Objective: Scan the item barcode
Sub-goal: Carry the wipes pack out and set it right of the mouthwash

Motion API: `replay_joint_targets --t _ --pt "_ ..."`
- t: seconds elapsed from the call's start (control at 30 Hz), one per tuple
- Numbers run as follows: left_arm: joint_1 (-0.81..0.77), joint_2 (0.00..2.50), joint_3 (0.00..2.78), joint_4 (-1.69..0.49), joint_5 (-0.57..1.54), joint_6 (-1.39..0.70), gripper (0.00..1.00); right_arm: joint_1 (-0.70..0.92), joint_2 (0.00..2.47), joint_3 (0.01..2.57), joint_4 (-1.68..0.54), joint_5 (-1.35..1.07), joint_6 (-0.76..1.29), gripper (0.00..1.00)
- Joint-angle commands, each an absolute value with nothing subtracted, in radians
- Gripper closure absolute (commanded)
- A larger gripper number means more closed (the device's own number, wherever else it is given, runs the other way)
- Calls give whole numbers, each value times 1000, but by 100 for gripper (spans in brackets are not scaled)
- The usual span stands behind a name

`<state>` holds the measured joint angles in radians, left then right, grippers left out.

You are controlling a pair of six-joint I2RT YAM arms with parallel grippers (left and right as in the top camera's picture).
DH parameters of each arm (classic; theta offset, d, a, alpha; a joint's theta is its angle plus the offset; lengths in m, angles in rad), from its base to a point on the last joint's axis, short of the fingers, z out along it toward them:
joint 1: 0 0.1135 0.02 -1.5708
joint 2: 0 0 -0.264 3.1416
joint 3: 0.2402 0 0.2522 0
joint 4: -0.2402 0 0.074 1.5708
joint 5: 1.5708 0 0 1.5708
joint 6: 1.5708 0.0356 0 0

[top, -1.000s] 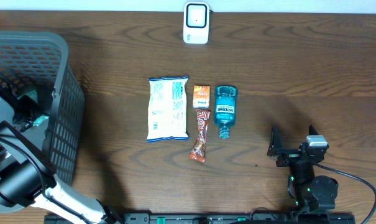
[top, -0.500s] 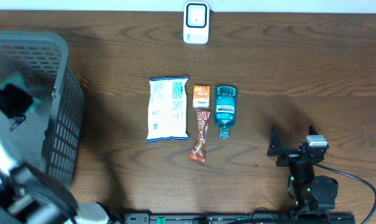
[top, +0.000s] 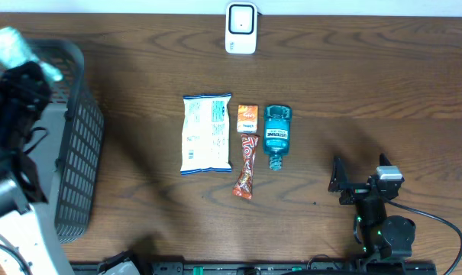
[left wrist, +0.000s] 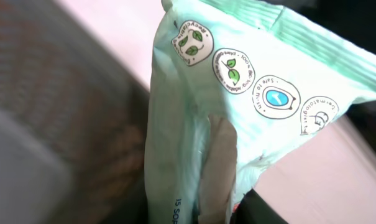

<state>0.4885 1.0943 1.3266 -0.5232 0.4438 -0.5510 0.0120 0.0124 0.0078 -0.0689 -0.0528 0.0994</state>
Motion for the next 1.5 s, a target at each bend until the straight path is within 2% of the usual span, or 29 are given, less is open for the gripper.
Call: replay_joint_targets --t 0.0,0.23,0.47,0.77,0.97,1.2,1.47 --pt "361 1077 1333 -504 459 -590 69 20 8 6 -71 -51 111 1" --pt "82 1143 1333 -502 352 -589 69 20 7 6 -71 -51 111 1" --pt "-127 1282 1333 -493 286 -589 69 20 8 6 -71 -51 111 1" --pt "-327 1528 1333 -464 276 -590 69 20 7 6 -71 -51 111 1" --pt "-473 1688 1333 -348 276 -612 69 20 7 6 -71 -51 111 1" --pt "-604 1858 1333 -158 276 -775 69 20 7 6 -71 -51 111 1" --pt "-678 1962 1333 -65 276 -857 68 20 7 6 -71 -51 111 1"
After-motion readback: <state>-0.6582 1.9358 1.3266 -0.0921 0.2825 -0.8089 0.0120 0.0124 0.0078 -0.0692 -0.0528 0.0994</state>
